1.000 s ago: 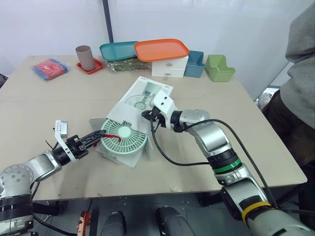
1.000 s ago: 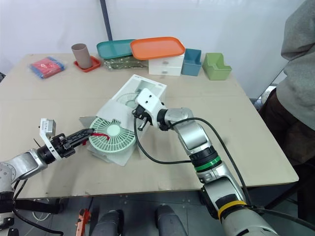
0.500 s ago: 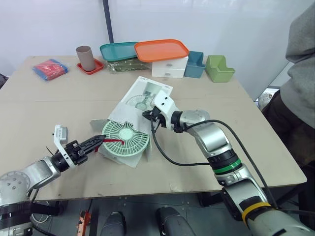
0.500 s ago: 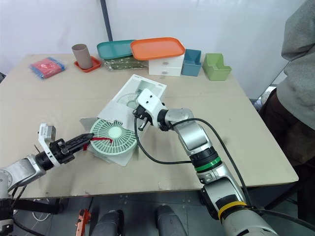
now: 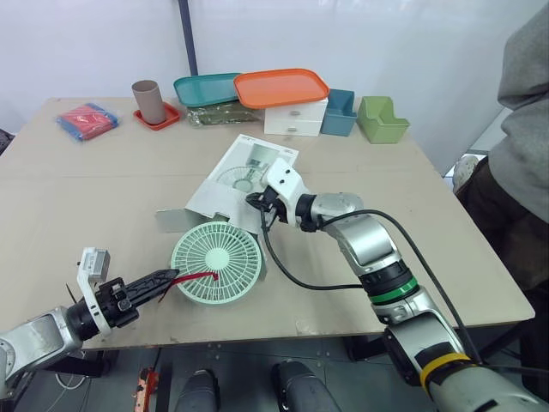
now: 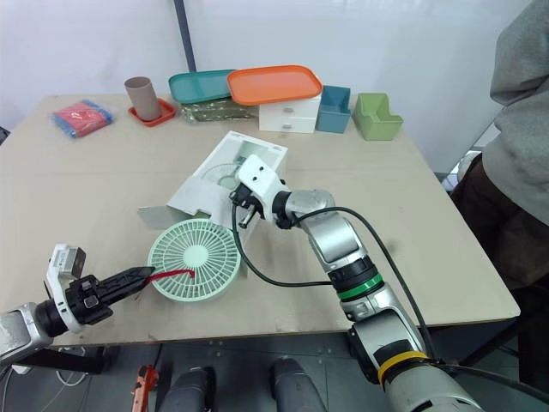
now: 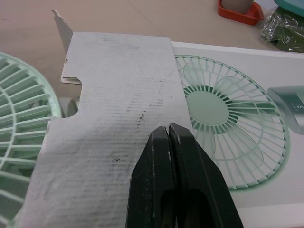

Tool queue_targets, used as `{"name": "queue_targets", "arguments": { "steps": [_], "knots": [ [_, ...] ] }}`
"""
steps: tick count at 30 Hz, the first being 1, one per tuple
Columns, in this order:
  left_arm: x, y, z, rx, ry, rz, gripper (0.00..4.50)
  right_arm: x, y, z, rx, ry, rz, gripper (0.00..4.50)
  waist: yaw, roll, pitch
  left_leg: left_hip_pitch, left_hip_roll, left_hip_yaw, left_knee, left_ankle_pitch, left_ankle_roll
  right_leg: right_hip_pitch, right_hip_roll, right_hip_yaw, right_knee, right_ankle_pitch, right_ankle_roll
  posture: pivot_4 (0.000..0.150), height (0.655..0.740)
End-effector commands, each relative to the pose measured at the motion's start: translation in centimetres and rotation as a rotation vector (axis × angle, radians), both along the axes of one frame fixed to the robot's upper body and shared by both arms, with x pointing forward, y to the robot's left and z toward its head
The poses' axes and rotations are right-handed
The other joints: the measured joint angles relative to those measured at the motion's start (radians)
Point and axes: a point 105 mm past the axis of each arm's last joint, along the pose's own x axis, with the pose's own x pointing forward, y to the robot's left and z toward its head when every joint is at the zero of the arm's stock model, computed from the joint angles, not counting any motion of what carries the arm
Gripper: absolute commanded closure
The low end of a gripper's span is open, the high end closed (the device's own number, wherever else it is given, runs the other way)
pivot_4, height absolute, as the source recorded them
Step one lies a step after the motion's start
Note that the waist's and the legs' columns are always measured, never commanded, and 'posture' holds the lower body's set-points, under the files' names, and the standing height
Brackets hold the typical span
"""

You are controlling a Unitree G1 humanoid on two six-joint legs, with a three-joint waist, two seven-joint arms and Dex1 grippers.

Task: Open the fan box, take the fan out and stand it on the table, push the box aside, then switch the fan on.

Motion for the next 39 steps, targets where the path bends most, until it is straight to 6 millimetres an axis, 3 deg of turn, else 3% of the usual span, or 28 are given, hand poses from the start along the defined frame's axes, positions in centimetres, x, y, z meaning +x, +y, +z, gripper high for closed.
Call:
{"name": "queue_targets", "arguments": {
  "steps": [1,10,15,20,30,38,39],
  "knots": [
    [-0.4,0.5,0.3,0.026,0.004,0.000,3.26,0.0,0.0,0.0,-0.001,0.002,0.001,4.50,0.000,0.000,0.000,0.000,0.000,0.000,0.000,0.000,0.000,0.000,0.000,0.000,0.000,0.000,0.000,0.150,0.7400],
    [-1.3,2.5,0.5,0.059,0.012,0.025,3.26,-0.1,0.0,-0.3,-0.005,0.006,-0.005,4.50,0.000,0.000,0.000,0.000,0.001,0.001,0.000,0.000,0.000,-0.001,0.000,0.000,0.000,0.000,-0.001,0.150,0.7400],
    [0.6,4.3,0.9,0.047,-0.020,0.126,3.26,-0.2,0.2,-0.6,-0.005,0.011,0.000,4.50,0.000,0.000,0.000,0.001,0.001,0.001,0.000,0.000,0.000,-0.001,0.000,-0.001,0.000,0.000,-0.002,0.150,0.7400],
    [1.2,4.4,1.3,0.037,-0.036,0.131,3.26,-0.4,0.2,-0.7,-0.008,0.014,0.002,4.50,0.000,0.000,0.000,0.001,0.001,0.001,0.000,0.000,0.000,0.000,0.000,-0.001,0.000,0.001,-0.002,0.150,0.7400],
    [-0.9,4.3,0.0,0.059,0.038,0.063,3.26,-0.4,0.0,-0.8,-0.011,0.016,-0.004,4.50,-0.001,0.000,0.000,0.001,0.002,0.002,-0.001,0.000,0.000,-0.001,0.000,-0.001,0.000,0.000,-0.003,0.150,0.7400],
    [0.4,4.8,-0.7,0.103,0.022,0.117,3.26,-0.4,0.1,-1.0,-0.013,0.019,-0.003,4.50,-0.001,0.000,0.000,0.002,0.002,0.002,-0.001,0.000,0.000,0.000,0.000,-0.001,0.001,0.000,-0.003,0.150,0.7400],
    [0.6,4.8,-0.7,0.100,0.013,0.121,2.54,-0.4,0.1,-1.0,-0.013,0.019,-0.004,4.50,-0.001,0.000,0.000,0.003,0.002,0.002,-0.001,0.000,0.000,0.000,0.000,-0.001,0.001,0.000,-0.003,0.150,0.7400]
  ]
}}
